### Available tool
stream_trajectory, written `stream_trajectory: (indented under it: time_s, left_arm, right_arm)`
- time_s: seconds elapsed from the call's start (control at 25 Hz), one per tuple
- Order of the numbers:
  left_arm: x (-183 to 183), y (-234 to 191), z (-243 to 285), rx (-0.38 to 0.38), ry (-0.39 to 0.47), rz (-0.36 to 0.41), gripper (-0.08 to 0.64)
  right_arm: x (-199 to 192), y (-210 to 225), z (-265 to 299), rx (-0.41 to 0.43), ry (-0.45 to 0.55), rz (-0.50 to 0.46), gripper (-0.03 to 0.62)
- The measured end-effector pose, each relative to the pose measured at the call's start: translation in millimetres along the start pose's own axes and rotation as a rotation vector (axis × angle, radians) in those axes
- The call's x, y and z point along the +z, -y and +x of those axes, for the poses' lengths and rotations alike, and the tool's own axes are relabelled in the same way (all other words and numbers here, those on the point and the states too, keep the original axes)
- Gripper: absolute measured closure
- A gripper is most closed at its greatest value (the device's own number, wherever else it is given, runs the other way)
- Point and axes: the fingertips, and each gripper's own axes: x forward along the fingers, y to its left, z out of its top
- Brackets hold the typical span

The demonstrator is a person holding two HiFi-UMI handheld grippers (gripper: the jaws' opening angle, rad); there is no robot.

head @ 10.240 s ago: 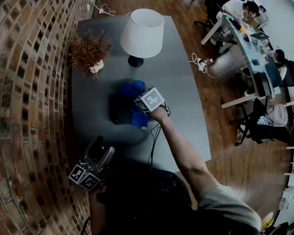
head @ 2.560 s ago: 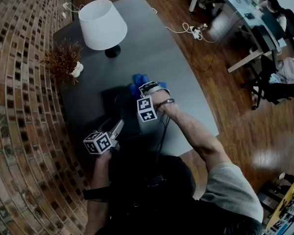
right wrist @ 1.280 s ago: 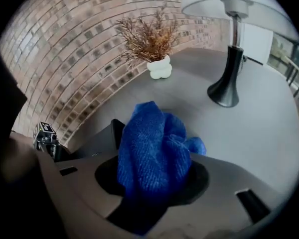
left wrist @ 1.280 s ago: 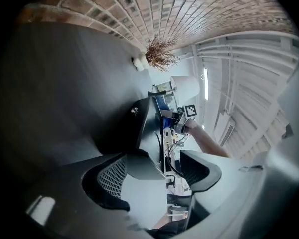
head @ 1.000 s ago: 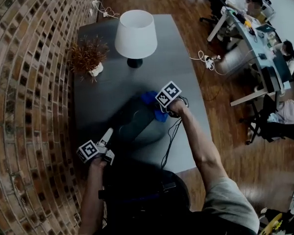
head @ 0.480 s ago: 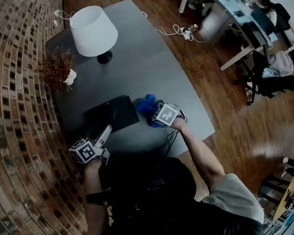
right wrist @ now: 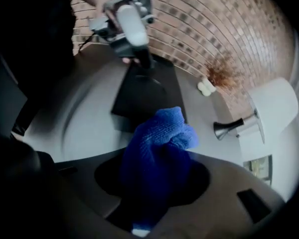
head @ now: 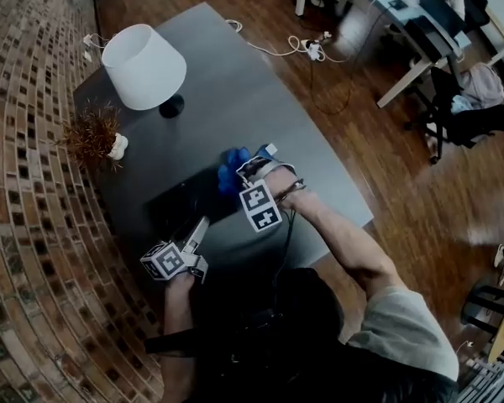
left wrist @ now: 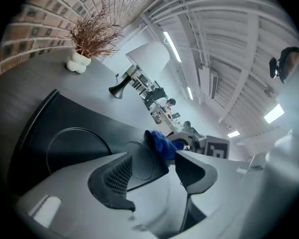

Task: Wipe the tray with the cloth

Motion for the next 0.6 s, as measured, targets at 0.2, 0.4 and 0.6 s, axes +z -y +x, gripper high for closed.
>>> stream_trajectory:
  time_s: [0.2,0.4,0.6]
  left_arm:
    - [1.1,-0.5,-1.3,0.0,0.0,-0.01,0.29]
    - [1.9,-1.1,-1.4,0.011,0.012,-0.018,0.29]
    - [0.5,0.9,-0.1,0.016,0.029,-0.046,0.29]
  right_arm:
    - [9.3,-98.1,-22.0,0.247,0.047,-0.086,0.423]
    - [-48.4,21.4,20.7,-0.022,-0.109,0.172,0.422]
    - [-32.5,53.5,67.6,-0.035,-0.103,0.026,0.423]
